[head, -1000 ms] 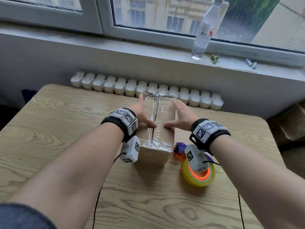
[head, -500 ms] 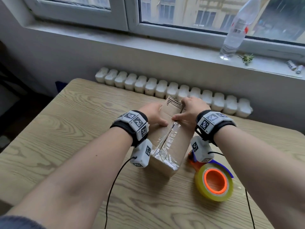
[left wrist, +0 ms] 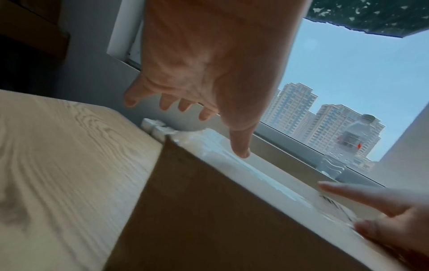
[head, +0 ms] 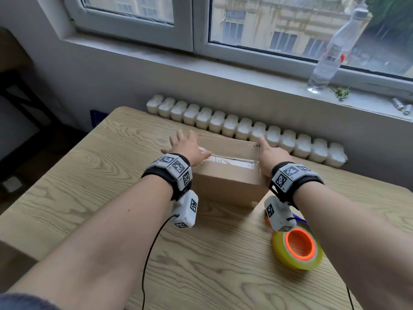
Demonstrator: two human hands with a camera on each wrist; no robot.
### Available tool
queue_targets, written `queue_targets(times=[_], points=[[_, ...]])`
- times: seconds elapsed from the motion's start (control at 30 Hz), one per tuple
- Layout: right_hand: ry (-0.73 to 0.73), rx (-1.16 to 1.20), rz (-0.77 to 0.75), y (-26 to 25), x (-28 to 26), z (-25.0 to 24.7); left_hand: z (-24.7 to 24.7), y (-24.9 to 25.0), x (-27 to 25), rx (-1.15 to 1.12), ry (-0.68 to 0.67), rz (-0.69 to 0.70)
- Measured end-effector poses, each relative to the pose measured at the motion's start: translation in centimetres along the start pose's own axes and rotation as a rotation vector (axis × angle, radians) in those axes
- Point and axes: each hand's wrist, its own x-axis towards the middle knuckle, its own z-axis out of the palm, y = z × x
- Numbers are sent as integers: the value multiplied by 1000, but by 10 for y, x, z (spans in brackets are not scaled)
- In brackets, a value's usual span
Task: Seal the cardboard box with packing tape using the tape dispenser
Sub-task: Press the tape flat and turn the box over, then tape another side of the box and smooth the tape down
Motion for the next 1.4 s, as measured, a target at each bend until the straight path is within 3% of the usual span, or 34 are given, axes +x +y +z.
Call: queue_targets(times=[0.17, 0.33, 0.6, 0.83, 1.1, 1.23, 1.4], points=[[-10, 69, 103, -2, -15, 0, 2, -20, -7, -146, -119, -186], [-82, -20, 108, 0, -32, -4, 5, -21, -16, -324, -203, -185], [-294, 136, 52, -10, -69, 11, 3, 12, -50, -138, -190, 249], [-233, 192, 39, 13, -90, 14, 24, 22, -46, -115, -111, 296], [37, 158, 77, 70, -111, 7, 45, 104, -82, 264, 26, 736], [67, 166, 138, 110, -118, 22, 76, 136, -94, 402, -22, 823], [0, 200, 235, 151, -121, 50, 119, 156, -91, 512, -111, 817]])
